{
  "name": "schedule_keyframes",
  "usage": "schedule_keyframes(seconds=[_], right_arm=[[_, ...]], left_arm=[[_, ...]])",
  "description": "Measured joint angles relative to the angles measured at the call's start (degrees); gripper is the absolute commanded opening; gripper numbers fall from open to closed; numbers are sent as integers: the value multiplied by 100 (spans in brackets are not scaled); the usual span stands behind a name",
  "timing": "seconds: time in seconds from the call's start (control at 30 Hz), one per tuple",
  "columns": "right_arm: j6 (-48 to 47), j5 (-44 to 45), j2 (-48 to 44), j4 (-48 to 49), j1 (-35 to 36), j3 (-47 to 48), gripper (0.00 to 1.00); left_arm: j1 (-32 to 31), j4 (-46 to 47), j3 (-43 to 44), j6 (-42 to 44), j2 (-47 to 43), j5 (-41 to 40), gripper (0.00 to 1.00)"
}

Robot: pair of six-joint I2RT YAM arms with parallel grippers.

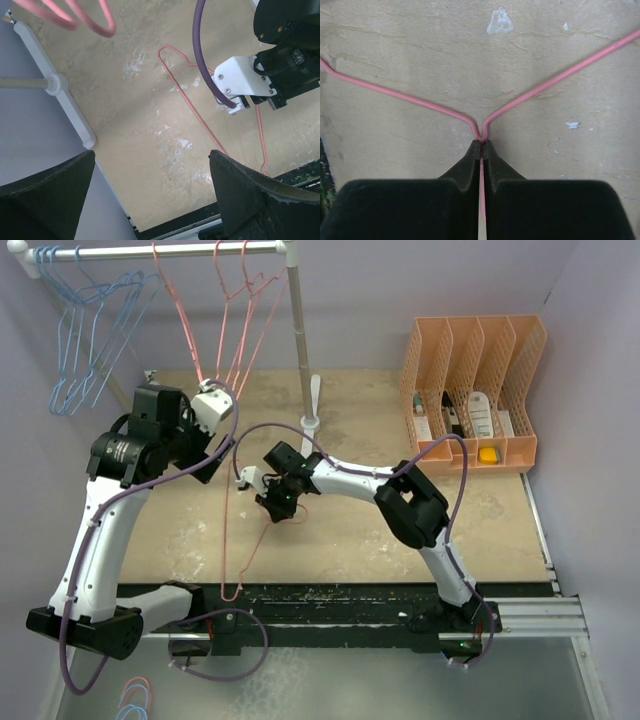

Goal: Organize the hangers

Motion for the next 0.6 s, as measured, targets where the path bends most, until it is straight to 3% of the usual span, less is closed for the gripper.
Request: schedule_keyframes(seconds=[0.03, 0.07, 0.23, 0.37, 0.6], right_arm=[[227, 70, -50, -7, 37, -72, 0], [376, 129, -61, -11, 63, -81, 10], [1137, 450, -63, -11, 127, -61, 27], [1392, 568, -114, 46, 153, -136, 32], [1399, 881, -232, 157, 236, -308, 31]], left_arm=[[0, -31, 0, 44, 7, 24, 99], [0, -68, 0, 94, 17, 39, 99], [0, -227, 26, 280, 208, 70, 99], [0, -262, 35, 317, 341, 70, 99], [0, -271, 35, 337, 343, 70, 99]])
